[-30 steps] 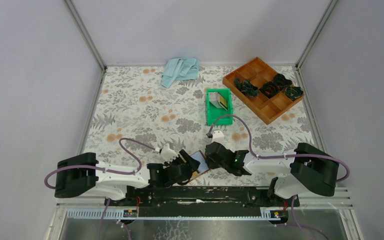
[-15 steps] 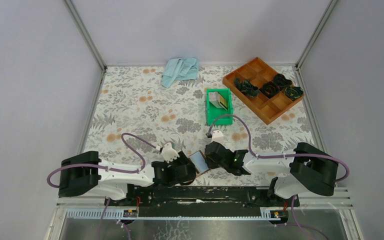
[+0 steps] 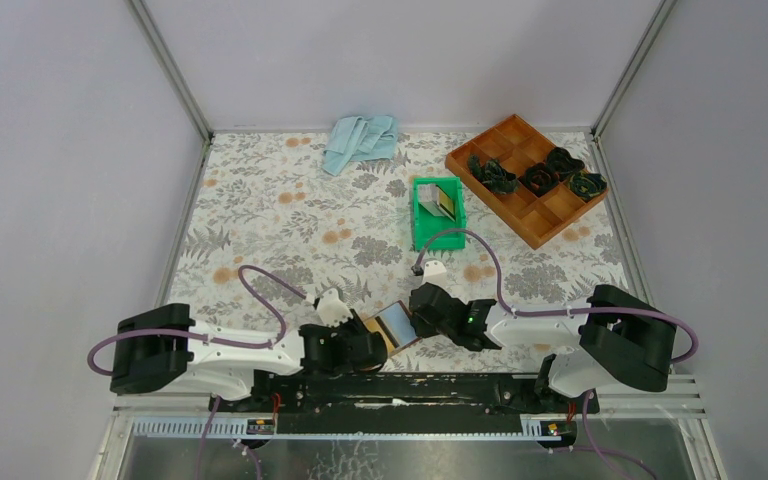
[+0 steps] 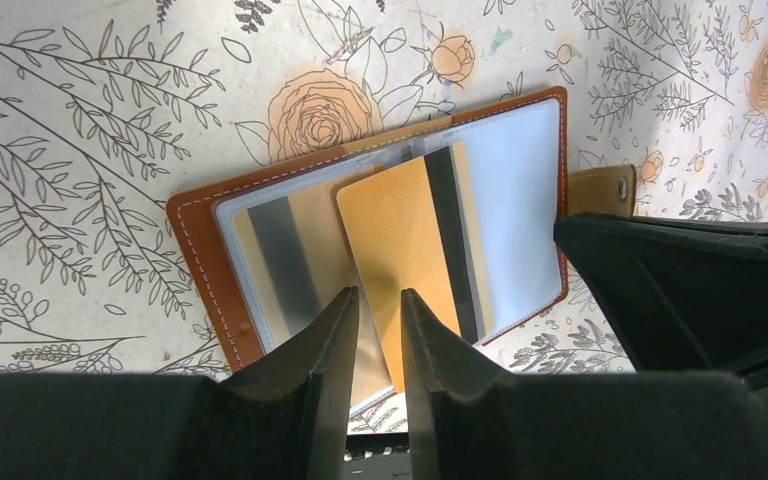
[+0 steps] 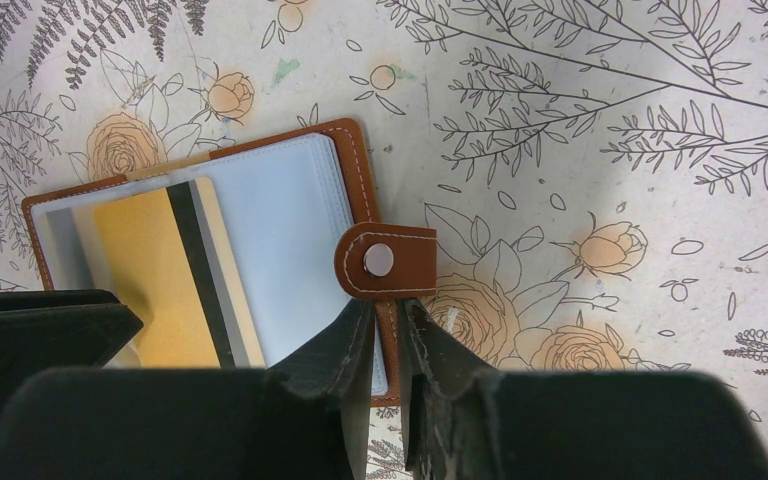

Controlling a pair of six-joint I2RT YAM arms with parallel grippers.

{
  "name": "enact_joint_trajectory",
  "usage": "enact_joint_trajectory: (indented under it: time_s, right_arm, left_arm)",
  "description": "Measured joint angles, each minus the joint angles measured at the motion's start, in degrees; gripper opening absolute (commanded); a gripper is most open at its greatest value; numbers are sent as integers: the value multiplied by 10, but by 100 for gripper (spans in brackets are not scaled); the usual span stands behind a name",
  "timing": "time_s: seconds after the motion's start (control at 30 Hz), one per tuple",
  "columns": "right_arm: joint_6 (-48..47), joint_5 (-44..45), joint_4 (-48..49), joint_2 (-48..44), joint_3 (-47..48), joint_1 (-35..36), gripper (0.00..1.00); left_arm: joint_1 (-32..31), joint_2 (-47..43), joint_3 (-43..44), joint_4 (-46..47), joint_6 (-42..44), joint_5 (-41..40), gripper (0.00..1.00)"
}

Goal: Put the credit cards into the card holder
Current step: Insert the credit card into the card holder.

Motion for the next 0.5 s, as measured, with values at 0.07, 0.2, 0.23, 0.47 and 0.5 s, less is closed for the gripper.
enact_joint_trajectory:
  time_s: [0.07, 0.2, 0.23, 0.47, 0.5]
  right_arm:
    - [0, 0, 0, 0, 0, 0, 19]
    - [0, 0, 0, 0, 0, 0, 19]
    - [0, 0, 0, 0, 0, 0, 19]
    - [0, 0, 0, 0, 0, 0, 19]
    - [0, 0, 0, 0, 0, 0, 19]
  left_arm:
    - [-1, -1, 0, -3, -1, 0, 28]
    - [-3, 0, 0, -6, -5, -1, 28]
    - [-3, 1, 0, -6, -5, -2, 28]
    - [-4, 7, 2, -4, -7, -7, 28]
    - [-5, 7, 2, -4, -7, -8, 28]
